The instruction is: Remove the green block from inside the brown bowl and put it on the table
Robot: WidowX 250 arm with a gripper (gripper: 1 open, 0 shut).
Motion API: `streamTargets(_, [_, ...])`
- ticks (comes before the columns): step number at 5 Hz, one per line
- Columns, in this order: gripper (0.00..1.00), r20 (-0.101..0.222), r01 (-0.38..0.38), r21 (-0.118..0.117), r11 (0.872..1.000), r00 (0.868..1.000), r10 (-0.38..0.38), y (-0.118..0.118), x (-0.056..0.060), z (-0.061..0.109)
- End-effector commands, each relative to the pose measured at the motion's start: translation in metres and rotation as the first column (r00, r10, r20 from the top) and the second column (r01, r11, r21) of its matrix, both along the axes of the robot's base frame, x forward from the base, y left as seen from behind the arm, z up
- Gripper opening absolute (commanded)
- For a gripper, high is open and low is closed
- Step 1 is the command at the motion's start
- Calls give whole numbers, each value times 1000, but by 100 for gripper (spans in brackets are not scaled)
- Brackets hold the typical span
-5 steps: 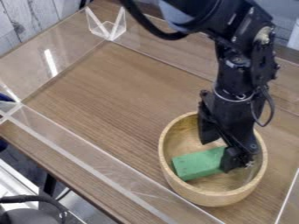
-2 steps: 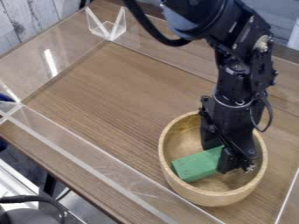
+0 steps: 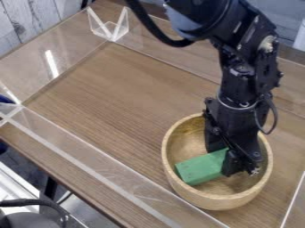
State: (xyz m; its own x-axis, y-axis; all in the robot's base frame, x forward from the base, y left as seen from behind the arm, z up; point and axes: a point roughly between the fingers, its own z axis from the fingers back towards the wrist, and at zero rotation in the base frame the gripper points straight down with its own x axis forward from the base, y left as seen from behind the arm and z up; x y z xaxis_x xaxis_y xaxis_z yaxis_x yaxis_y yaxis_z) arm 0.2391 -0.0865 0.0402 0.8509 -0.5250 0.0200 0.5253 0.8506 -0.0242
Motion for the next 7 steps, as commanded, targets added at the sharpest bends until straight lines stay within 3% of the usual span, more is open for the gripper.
streamTargets(1, [0, 47, -12, -16, 1000, 999, 13, 2, 7, 15])
streamTargets(7, [0, 80, -42, -27, 999, 996, 44, 13, 7, 36])
